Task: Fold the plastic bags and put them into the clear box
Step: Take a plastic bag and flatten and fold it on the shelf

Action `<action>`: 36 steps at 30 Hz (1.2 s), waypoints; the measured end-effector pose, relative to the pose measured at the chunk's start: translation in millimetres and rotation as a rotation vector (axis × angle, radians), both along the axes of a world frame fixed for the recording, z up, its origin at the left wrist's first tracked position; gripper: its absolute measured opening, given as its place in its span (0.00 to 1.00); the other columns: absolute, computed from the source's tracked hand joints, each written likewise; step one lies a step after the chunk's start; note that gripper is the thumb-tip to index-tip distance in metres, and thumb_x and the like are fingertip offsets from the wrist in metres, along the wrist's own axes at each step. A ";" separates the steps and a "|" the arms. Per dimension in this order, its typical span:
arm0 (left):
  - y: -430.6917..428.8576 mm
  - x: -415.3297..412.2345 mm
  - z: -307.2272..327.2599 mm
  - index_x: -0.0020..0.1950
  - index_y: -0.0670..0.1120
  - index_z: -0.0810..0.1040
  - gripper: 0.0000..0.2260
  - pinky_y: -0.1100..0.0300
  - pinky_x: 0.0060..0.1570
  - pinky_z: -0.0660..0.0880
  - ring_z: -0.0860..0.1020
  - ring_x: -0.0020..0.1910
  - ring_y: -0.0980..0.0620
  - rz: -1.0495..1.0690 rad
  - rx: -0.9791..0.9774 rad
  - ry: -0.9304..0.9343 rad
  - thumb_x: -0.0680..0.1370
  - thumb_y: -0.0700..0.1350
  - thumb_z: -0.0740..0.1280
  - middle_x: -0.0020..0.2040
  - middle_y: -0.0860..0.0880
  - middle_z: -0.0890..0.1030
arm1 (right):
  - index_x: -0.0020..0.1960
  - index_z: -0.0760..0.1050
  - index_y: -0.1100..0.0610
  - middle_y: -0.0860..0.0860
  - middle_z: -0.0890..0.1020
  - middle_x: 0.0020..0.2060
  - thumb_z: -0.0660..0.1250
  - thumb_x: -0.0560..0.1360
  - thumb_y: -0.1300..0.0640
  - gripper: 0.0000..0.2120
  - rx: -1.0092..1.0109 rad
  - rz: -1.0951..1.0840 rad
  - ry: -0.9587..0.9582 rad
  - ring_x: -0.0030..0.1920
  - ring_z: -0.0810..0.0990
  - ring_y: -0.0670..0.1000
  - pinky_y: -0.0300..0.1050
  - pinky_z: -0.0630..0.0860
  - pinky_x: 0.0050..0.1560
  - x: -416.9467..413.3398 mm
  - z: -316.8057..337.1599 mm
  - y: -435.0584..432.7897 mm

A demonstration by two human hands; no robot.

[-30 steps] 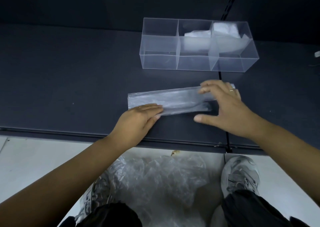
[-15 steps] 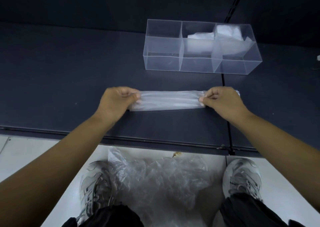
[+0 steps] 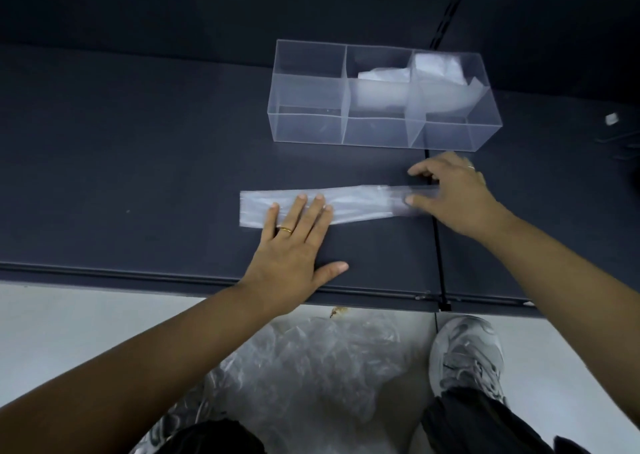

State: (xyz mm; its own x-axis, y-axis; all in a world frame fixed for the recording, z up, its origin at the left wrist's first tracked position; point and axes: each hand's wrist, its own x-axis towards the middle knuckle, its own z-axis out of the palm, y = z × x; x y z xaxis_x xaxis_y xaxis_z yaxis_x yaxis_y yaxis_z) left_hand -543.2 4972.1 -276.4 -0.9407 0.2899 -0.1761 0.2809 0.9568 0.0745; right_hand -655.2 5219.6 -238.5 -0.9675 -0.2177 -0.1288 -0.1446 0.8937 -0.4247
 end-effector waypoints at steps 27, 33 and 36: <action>71.1 35.0 31.6 0.72 0.46 0.68 0.26 0.64 0.70 0.61 0.67 0.70 0.57 -0.003 0.860 0.065 0.76 0.50 0.65 0.70 0.50 0.72 | 0.48 0.79 0.57 0.52 0.82 0.39 0.77 0.66 0.51 0.15 -0.834 -0.112 -1.022 0.39 0.81 0.47 0.38 0.76 0.36 101.4 71.3 3.2; 57.7 17.8 49.8 0.56 0.46 0.82 0.10 0.70 0.53 0.72 0.80 0.50 0.62 0.346 1.368 -0.315 0.81 0.40 0.62 0.50 0.54 0.85 | 0.61 0.74 0.54 0.48 0.81 0.55 0.65 0.76 0.59 0.13 -0.818 -0.038 -0.568 0.38 0.74 0.50 0.40 0.74 0.41 74.7 57.2 8.1; 50.7 3.1 51.7 0.57 0.45 0.81 0.11 0.64 0.56 0.75 0.82 0.53 0.56 0.516 1.534 -0.519 0.81 0.44 0.60 0.50 0.51 0.85 | 0.69 0.68 0.52 0.49 0.79 0.61 0.67 0.73 0.69 0.27 -0.867 0.139 -0.763 0.35 0.72 0.48 0.39 0.75 0.40 76.6 36.8 -4.3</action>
